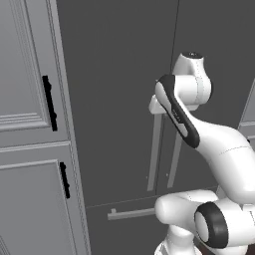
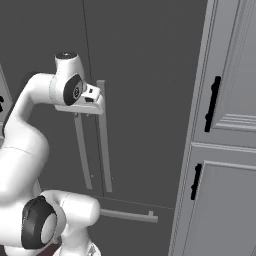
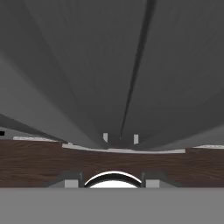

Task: Grab a lemon wedge from the fridge and one ice cube from the ice bowl, and put them in the glass of lemonade.

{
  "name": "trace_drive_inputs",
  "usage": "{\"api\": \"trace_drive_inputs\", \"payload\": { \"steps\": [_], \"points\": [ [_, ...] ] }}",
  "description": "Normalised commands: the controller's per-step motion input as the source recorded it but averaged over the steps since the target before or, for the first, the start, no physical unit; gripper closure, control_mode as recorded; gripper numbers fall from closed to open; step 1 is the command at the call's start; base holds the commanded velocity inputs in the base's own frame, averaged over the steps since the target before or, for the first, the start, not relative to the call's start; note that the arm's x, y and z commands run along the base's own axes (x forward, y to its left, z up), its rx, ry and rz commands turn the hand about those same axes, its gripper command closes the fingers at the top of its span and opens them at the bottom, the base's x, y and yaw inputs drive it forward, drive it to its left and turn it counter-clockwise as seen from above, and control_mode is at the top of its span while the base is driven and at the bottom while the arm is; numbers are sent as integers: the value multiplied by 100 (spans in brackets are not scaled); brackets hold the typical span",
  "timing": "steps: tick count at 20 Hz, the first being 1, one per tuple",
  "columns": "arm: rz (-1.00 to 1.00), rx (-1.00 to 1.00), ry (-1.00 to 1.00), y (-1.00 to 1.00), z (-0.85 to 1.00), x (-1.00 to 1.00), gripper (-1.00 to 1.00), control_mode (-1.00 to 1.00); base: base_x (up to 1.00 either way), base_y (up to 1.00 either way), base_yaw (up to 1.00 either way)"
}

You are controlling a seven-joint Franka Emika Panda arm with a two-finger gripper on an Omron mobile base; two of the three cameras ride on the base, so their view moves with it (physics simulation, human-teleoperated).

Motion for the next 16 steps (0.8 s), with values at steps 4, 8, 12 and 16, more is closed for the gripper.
{"api": "trace_drive_inputs", "payload": {
  "steps": [4, 8, 12, 16],
  "points": [
    [0, 0, 0, -2, 0, -15, -100, -100, 0, 0, 0],
    [0, 1, 0, -5, 0, -61, -100, -100, 0, 0, 0],
    [0, 0, -4, 0, 0, -88, -100, -100, 0, 0, 0],
    [0, 0, -4, 3, 0, -71, -100, -100, 0, 0, 0]
  ]
}}
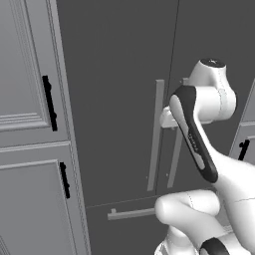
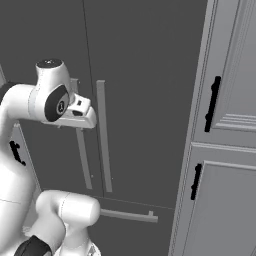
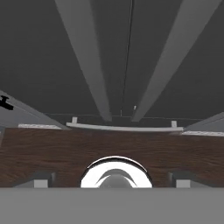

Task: Grab a lemon wedge from the fridge and one ice cube from the ice bowl, and put them in the glass of lemonade.

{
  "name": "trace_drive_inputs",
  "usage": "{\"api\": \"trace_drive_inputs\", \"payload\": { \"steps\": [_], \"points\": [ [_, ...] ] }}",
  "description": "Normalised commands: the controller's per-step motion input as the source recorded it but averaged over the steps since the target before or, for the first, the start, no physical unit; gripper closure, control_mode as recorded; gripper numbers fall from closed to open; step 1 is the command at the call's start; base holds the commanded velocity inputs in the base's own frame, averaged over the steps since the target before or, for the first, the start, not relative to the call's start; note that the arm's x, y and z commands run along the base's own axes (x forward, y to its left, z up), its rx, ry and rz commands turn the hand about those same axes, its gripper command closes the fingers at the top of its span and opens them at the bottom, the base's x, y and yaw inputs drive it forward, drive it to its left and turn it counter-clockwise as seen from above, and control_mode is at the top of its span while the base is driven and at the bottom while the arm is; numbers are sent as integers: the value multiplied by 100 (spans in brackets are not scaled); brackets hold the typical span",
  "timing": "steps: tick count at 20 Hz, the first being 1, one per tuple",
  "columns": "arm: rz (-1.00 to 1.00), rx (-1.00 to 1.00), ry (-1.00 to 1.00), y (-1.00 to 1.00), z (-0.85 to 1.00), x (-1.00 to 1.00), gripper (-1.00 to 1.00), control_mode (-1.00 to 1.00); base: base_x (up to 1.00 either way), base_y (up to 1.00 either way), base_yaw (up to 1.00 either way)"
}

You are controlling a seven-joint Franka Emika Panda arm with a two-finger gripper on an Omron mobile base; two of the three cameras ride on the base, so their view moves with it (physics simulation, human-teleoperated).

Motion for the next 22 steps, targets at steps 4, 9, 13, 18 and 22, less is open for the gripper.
{"api": "trace_drive_inputs", "payload": {
  "steps": [4, 9, 13, 18, 22],
  "points": [
    [-1, 0, 0, 14, -4, -7, -100, -100, 0, 0, 0],
    [0, 0, 0, -5, 0, 0, -100, -100, 0, 0, 0],
    [0, 0, 0, 0, 0, 0, -100, -100, 0, 0, 0],
    [0, 0, 0, 0, 0, 0, -100, 100, -26, 0, 0],
    [0, 0, 0, 0, 0, 0, -100, 100, -89, 1, 0]
  ]
}}
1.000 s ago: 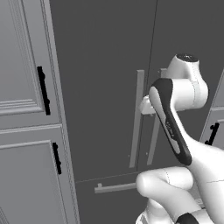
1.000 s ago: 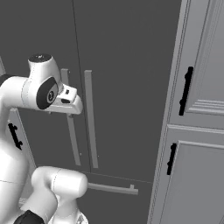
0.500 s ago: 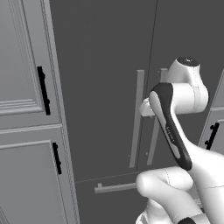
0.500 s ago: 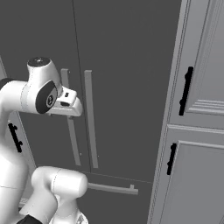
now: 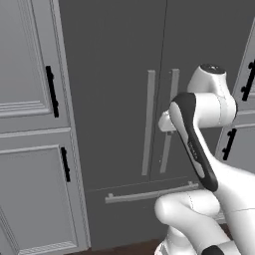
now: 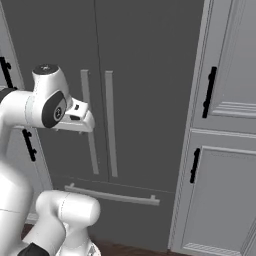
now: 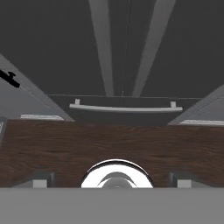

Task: Grab a lemon wedge from the fridge and one ice cube from the ice bowl, and put them in the glass of lemonade.

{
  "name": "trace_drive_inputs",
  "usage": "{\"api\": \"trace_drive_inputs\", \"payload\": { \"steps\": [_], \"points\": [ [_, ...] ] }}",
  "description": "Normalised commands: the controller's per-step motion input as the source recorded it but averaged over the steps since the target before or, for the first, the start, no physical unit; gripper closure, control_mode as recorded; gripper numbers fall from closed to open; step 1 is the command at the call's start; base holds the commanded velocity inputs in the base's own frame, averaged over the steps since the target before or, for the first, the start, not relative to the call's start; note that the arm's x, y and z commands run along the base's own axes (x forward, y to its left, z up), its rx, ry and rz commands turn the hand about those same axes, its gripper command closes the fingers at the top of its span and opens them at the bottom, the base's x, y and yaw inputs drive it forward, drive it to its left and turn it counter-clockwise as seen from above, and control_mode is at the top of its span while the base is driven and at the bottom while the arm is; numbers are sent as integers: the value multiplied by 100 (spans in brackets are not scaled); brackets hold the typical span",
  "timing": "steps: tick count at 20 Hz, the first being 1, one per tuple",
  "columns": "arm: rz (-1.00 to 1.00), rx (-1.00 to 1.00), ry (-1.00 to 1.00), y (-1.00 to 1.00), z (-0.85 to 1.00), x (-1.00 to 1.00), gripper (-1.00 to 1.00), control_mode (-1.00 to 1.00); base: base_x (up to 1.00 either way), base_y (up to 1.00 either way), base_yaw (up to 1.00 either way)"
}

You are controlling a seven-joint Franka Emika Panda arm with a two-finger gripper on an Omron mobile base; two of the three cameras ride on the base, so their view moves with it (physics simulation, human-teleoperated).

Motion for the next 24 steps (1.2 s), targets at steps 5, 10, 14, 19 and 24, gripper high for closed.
{"api": "trace_drive_inputs", "payload": {
  "steps": [5, 10, 14, 19, 24],
  "points": [
    [0, 0, 0, 0, 0, 0, -100, 100, -67, 25, 9],
    [0, 0, 0, 0, 0, 0, -100, 100, -58, 24, 17],
    [0, 0, 0, 0, 0, 0, -100, 100, -85, 0, 1],
    [0, 0, 0, 0, 0, 0, -100, 100, -45, 0, 0],
    [0, 0, 0, 0, 0, 0, -100, 100, 8, -6, -9]
  ]
}}
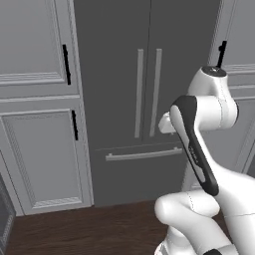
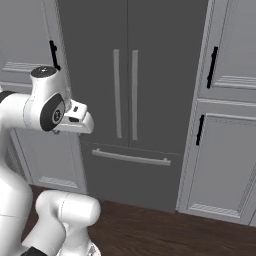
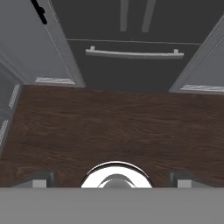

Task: Grab a lemon wedge from the fridge and one ice cube from the ice bowl, and put them in the glass of lemonade.

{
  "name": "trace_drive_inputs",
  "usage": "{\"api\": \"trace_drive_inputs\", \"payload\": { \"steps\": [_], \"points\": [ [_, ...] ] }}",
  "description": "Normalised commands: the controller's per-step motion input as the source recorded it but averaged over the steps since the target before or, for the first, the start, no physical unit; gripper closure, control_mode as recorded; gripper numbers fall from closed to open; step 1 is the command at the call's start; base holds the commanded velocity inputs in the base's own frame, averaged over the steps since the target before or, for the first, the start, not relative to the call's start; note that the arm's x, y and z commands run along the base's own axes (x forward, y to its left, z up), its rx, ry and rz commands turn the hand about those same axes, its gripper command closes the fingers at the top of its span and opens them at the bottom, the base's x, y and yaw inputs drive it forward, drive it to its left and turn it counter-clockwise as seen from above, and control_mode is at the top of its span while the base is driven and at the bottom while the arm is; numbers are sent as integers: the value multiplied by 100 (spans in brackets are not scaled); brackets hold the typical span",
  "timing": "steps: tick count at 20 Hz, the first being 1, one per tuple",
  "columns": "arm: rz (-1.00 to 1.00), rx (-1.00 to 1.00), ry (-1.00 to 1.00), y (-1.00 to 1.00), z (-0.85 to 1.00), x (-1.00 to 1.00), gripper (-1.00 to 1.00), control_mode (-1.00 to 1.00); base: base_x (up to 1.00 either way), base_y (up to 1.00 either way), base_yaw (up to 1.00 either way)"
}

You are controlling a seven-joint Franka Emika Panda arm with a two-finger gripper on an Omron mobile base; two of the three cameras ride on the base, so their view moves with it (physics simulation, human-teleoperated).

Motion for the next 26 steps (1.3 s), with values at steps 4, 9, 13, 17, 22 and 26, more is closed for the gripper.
{"api": "trace_drive_inputs", "payload": {
  "steps": [4, 9, 13, 17, 22, 26],
  "points": [
    [0, 0, 0, 0, 0, 0, -100, 100, 17, -6, -14],
    [0, 0, 0, 0, 0, 0, -100, 100, 46, 15, -17],
    [0, 0, 0, 0, 0, 0, -100, 100, 85, 5, -5],
    [0, 0, 0, 0, 0, 0, -100, 100, -9, 3, -21],
    [0, 0, 0, 0, 0, 0, -100, 100, 0, 3, -24],
    [0, 0, 0, 0, 0, 0, -100, 100, 0, -1, -3]
  ]
}}
